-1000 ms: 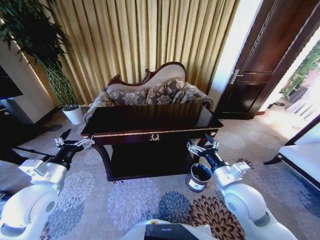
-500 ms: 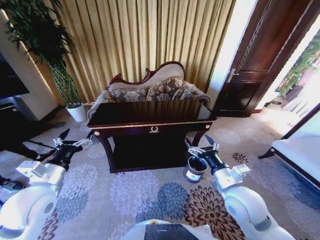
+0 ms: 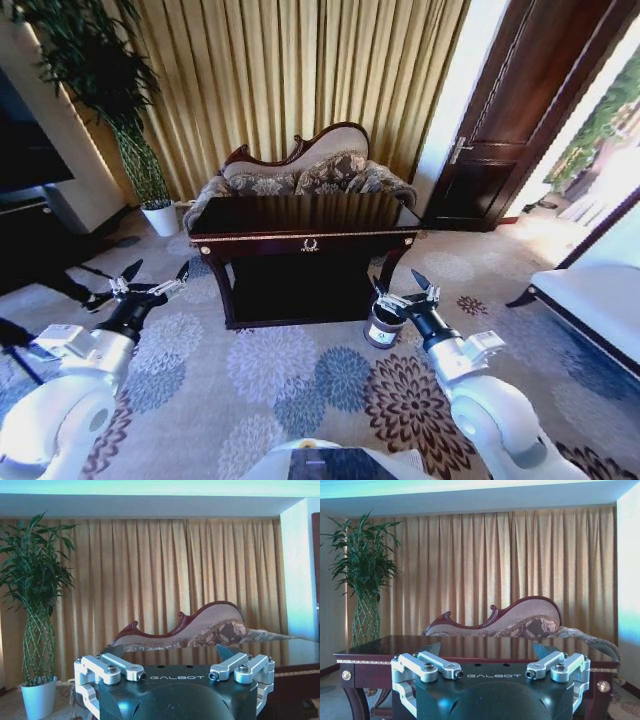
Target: Move to the front of the table and place the trash on the table into the trash bin.
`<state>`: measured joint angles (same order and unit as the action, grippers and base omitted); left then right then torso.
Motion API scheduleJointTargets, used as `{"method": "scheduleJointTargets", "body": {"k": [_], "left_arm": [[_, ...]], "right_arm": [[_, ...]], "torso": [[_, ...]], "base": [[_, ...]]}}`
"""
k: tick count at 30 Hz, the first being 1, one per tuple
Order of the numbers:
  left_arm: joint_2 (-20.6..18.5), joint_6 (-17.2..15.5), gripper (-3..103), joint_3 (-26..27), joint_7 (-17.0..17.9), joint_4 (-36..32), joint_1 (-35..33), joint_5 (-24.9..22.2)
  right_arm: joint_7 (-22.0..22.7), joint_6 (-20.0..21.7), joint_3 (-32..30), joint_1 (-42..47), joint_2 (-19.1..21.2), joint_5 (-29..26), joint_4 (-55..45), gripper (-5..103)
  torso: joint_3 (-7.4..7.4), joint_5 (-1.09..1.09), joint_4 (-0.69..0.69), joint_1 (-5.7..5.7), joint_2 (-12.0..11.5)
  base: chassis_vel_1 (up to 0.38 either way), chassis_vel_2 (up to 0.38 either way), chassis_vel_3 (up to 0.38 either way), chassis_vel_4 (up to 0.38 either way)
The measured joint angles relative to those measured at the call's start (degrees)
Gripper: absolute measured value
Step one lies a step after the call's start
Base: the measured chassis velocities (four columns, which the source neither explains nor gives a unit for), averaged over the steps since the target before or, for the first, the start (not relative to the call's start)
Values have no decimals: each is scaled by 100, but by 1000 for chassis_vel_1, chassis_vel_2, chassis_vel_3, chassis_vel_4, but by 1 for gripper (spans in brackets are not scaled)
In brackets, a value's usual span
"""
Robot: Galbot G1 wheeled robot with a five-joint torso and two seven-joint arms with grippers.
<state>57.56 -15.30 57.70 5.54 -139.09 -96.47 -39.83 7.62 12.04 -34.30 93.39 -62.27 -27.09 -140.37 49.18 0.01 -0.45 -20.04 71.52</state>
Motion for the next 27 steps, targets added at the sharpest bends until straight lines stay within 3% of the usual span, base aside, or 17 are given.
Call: {"method": "scheduleJointTargets", "body": {"k": [27], "left_arm": [[33,120,100,20,0,-83,-71,11]], "right_arm": [[1,-113,-151,98,-89,62,23,100]], "torso": [[0,-1,3,-1,-1]], "base": [[195,-199,-198,206]]}}
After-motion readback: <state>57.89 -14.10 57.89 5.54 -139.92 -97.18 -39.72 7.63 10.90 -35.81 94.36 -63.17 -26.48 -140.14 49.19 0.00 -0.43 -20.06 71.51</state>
